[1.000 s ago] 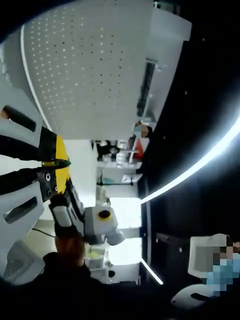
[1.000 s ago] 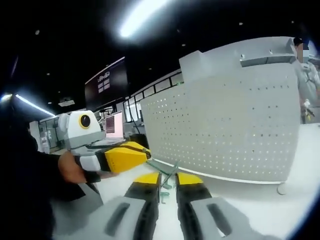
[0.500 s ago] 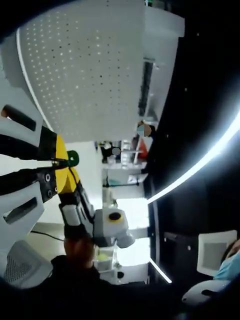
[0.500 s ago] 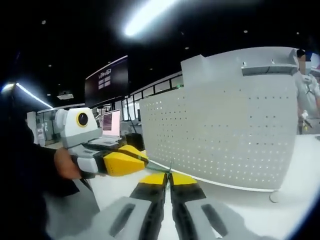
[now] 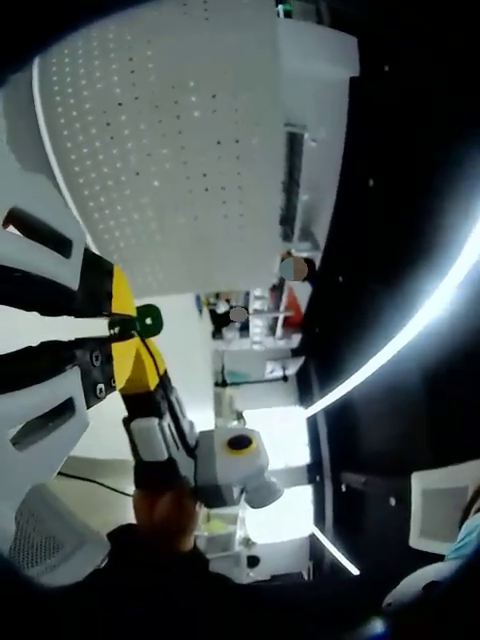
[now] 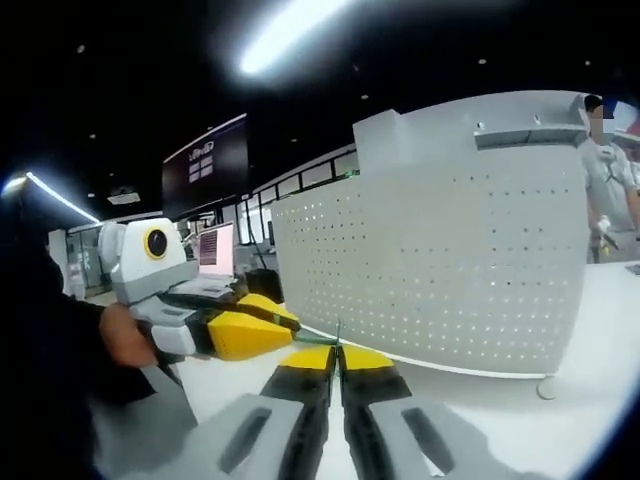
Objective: Insert the hook assembly into the mounting plate slot until the hook locks in place.
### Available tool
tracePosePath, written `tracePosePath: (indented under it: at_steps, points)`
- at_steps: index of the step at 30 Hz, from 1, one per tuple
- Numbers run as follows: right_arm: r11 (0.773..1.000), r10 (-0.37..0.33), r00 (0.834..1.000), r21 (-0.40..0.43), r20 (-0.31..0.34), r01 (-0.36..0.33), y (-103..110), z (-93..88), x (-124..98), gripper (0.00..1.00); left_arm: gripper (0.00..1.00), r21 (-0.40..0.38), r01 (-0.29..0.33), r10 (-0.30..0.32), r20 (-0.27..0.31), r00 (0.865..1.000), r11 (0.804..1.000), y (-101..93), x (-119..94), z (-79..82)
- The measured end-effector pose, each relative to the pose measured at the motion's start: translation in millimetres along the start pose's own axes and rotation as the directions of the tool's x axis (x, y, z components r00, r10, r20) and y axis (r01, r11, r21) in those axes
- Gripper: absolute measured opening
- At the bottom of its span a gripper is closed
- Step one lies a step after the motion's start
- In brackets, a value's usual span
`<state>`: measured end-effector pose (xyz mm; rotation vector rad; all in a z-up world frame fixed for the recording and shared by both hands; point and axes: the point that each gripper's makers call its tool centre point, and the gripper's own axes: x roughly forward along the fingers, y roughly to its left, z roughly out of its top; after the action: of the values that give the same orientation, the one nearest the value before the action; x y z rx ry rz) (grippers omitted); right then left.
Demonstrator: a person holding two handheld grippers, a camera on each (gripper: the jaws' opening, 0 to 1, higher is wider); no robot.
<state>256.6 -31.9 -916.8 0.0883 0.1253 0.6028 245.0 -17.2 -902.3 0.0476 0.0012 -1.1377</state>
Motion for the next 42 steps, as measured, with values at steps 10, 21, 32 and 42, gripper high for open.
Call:
tracePosePath:
  at_steps: [10,21,32,42]
  points:
    - [1.000,0.011,1.000,-0.013,0.027,-0.011,2,3.8,1,0.00,0.04,-0.053,-0.022,0.023,0.007,1.000,0.998,2.5,2,-0.4]
    - [0.999,0.027,0.999,-0.044,0.018,-0.026,6,1.1,1,0.02,0.03,-0.075,-0.023,0.024,0.007,1.000,0.997,5.1,1,-2.4]
    - [0.999,0.041,0.999,-0.036,0.003,-0.041,8,-0.4,4,0.09,0.02,-0.038,-0.061,0.062,0.007,0.998,0.997,16.5,-8,-1.1]
    - [0.992,0.046,0.998,0.112,0.037,-0.050,5,3.5,0,0.06,0.02,0.005,-0.030,0.029,0.017,0.999,1.000,9.5,-6,1.1]
